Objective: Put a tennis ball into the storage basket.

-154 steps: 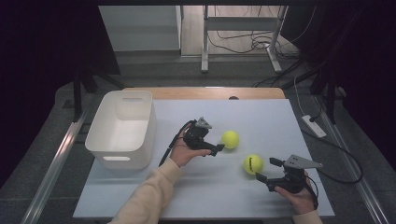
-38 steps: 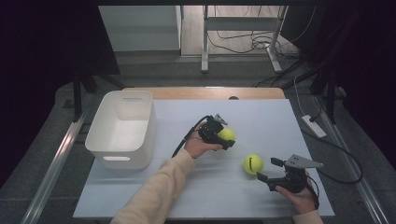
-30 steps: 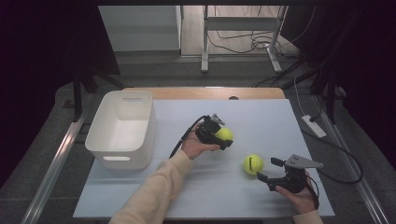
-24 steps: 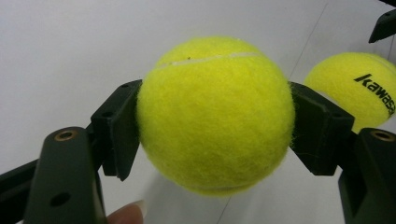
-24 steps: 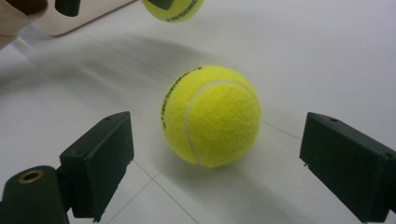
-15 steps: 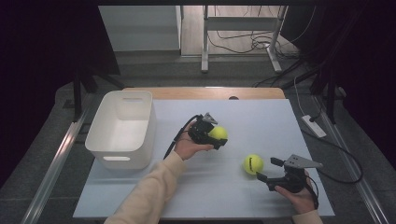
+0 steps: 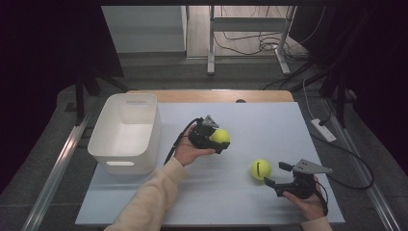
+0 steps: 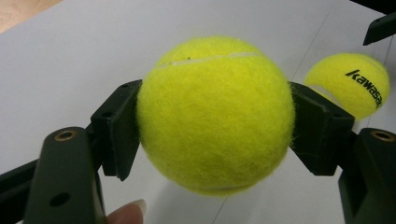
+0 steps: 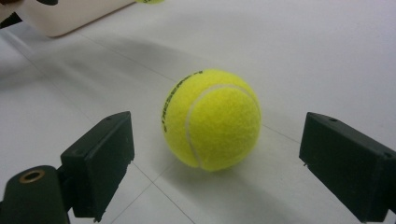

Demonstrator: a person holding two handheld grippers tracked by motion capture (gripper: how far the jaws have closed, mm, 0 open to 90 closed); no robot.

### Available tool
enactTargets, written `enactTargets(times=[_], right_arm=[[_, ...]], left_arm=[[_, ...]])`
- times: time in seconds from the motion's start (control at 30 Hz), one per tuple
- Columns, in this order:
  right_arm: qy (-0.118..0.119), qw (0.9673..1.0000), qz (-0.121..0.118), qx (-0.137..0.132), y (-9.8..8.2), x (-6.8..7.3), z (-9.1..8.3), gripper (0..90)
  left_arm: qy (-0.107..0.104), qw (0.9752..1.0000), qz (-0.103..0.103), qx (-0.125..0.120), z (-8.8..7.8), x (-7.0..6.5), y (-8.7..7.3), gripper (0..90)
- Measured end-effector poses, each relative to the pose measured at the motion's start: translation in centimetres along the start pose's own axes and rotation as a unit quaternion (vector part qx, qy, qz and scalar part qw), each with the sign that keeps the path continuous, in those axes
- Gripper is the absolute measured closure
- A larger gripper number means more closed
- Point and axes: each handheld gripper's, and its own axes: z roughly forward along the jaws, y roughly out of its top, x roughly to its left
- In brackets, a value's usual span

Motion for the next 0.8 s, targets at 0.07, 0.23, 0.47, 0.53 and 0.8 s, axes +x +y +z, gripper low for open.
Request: enactTargets(times=[0.07,0.23,0.47,0.53,0.8], right_arm=[[0.000,1.0000,0.000,-0.001,0.0,0.1,0.0,10.0],[0.002,1.0000,-0.002,0.002,0.0,0.1,0.1,10.0],[0.001,1.0000,-0.001,0.001,0.0,0.1,0.1,10.0],[0.001,1.0000,-0.001,0.002,0.0,0.1,0.1,10.0],[0.000,1.0000,-0.001,0.002,0.0,0.1,0.1,10.0]], left_arm=[[0.001,1.0000,0.000,-0.001,-0.2,0.0,-0.1,27.1],[0.006,1.0000,0.001,-0.006,-0.8,0.1,-0.2,27.1],[0.015,0.9998,-0.002,-0.010,-1.4,0.3,-0.5,27.1],[0.018,0.9998,-0.001,-0.011,-1.6,0.4,-0.6,27.1],[0.031,0.9991,-0.007,-0.027,-2.6,0.6,-0.7,27.1]])
